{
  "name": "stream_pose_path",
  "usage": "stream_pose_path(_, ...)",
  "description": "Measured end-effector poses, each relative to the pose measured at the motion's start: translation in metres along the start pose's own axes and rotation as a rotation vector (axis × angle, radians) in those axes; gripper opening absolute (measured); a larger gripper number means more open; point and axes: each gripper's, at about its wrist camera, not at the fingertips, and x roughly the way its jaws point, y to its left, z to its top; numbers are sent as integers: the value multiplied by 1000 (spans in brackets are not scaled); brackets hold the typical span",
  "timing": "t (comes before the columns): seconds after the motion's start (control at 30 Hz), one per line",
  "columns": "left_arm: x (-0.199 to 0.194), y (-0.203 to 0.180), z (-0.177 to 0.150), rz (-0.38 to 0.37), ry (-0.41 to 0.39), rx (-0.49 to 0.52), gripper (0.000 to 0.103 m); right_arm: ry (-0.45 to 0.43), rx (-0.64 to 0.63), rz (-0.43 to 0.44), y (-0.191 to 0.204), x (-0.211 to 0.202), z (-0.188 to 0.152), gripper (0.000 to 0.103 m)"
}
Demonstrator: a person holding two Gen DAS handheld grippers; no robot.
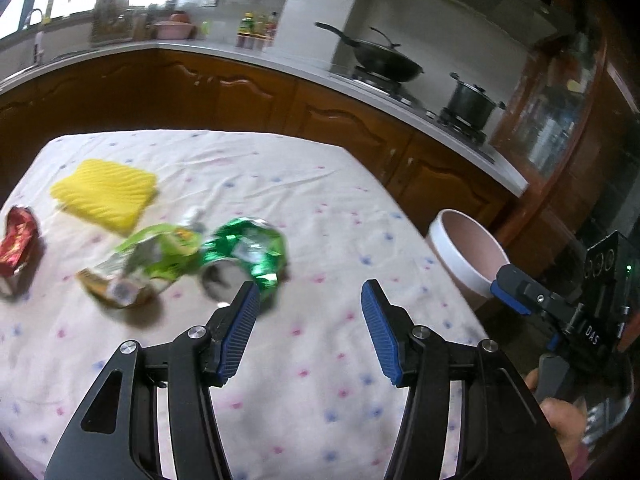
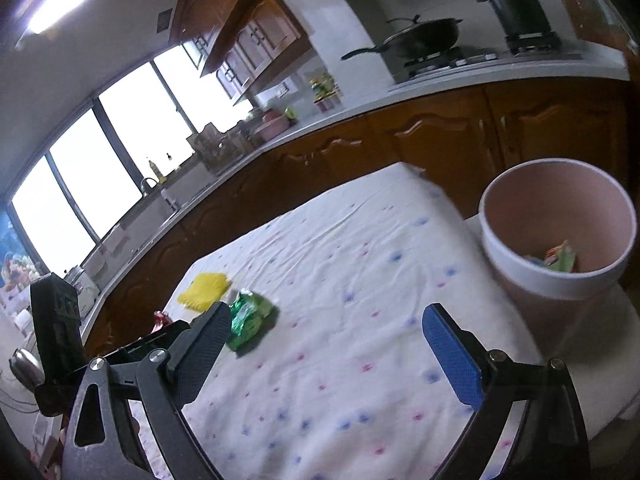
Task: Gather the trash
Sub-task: 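Move both tools back over the table toward the pouch and crushed can, then grasp the green spouted pouch with the left tool while the right tool grasps the green crushed can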
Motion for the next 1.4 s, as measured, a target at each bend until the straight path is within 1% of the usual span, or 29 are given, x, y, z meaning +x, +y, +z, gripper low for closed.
stream_pose_path(0.27,-18,44,-1,64,-19,-28,53,46,-36,37,22,18,-7,97)
stream_pose_path(0.47,-20,68,1,110,-15,-39,53,82,-74,65,41,33,-9,97)
stream_pose_path(0.53,-20,75,2,114,-11,-46,53,96,-99,74,47,39,-11,97)
stream_pose_path(0.67,-17,88,4,139,5,-53,53,121,-140,84,62,51,-11,97)
stream_pose_path(0.83,-10,101,11,139,32,-65,53,151,-181,91,71,69,-7,97)
stream_pose_path(0.93,-3,106,15,146,47,-50,53,184,-205,98,75,85,-5,97)
stream_pose_path(1.07,12,112,21,154,97,-25,53,200,-248,99,83,100,-2,96)
stream_pose_path(1.17,21,116,23,145,114,-26,53,212,-273,102,86,112,3,90)
stream_pose_path(1.23,25,117,25,146,122,-18,53,228,-291,105,88,122,6,81)
stream_pose_path(1.4,42,117,29,158,166,21,53,282,-350,106,92,152,13,74)
